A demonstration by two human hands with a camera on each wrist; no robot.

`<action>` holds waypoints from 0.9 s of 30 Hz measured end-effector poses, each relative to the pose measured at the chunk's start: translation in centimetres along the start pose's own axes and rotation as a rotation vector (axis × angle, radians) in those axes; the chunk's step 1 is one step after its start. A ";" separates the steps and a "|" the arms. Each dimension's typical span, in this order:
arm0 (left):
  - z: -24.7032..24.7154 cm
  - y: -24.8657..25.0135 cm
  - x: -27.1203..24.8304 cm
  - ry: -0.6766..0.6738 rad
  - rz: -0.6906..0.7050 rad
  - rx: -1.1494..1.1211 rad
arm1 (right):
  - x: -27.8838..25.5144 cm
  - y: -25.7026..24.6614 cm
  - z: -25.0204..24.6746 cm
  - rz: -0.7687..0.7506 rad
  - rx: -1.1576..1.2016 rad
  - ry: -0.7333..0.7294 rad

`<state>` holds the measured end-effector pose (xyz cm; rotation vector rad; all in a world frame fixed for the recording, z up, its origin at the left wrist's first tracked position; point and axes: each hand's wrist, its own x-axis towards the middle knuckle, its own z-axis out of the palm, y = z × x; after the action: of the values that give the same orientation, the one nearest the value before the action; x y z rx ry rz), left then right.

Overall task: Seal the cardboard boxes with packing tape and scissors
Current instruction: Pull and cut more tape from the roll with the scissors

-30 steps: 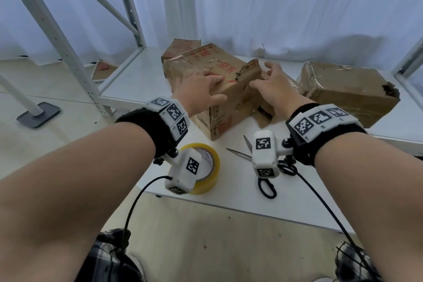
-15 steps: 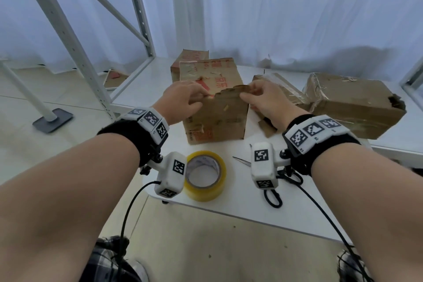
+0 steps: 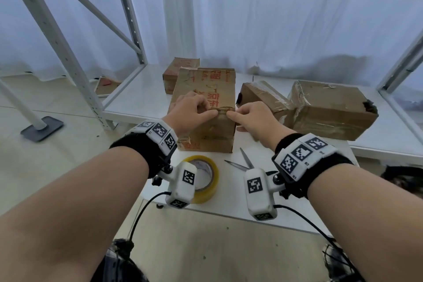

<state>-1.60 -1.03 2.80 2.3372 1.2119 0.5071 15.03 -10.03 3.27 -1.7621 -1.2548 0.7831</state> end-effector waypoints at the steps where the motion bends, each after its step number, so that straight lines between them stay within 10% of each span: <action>1: -0.1 0.1 -0.2 -0.008 -0.003 -0.001 | -0.1 -0.2 0.3 0.016 0.007 0.039; 14: -0.6 0.2 -1.3 0.048 -0.413 -0.019 | -1.0 -1.4 1.2 0.185 0.137 0.051; 27: 0.4 1.6 -2.1 0.084 -0.503 -0.064 | -1.1 -1.7 2.0 0.335 0.334 0.177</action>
<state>-1.51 -3.62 3.11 1.8717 1.7218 0.4585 12.30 -10.23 3.82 -1.7375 -0.6737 0.9413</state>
